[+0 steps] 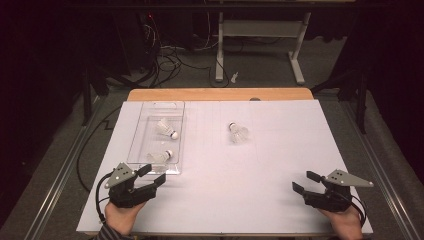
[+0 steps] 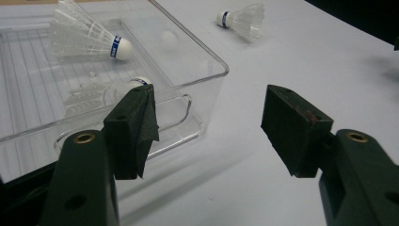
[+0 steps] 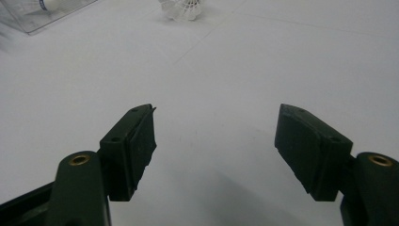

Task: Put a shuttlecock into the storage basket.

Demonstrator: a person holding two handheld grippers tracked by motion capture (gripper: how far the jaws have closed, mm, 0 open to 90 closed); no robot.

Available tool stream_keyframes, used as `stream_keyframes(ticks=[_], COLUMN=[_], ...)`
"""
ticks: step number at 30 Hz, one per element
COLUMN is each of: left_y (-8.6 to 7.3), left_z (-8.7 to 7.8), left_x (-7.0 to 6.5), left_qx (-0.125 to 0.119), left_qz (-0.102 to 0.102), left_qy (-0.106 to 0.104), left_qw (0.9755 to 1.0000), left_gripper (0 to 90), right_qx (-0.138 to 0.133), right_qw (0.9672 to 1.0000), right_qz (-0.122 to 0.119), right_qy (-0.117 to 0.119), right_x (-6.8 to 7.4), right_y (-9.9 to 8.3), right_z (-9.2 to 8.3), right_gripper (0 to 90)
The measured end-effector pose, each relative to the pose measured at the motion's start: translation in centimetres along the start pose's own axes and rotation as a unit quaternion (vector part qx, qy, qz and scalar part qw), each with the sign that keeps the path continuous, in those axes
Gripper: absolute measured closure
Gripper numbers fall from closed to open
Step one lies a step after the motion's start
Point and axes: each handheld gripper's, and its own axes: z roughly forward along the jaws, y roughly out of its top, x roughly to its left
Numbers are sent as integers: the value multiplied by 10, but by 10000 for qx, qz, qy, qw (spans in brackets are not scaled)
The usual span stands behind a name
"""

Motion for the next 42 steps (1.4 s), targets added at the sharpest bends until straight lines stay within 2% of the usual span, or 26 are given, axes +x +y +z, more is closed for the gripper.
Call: stream_keyframes(ticks=[6, 21, 24, 30, 42], left_y=[-3, 1, 2, 7, 18], left_z=[1, 3, 6, 12, 29], left_x=[-1, -14, -16, -23, -31], left_qx=[36, 20, 35, 119, 226], left_qz=[14, 135, 118, 226, 234], left_qy=[-20, -211, -274, -364, -605], left_qw=[10000, 9997, 9995, 9990, 9976], left_gripper=[367, 365, 366, 369, 379], right_qx=[3, -17, -16, -19, -19], right_qw=[10000, 10000, 10000, 10000, 10000], right_qz=[-12, -20, 18, -33, -33], right_qy=[3, 1, -2, 18, 20], right_x=[0, 0, -1, 0, 0], right_y=[0, 0, 0, 0, 0], right_z=[0, -1, -1, -1, -2], right_gripper=[300, 300, 300, 300, 300])
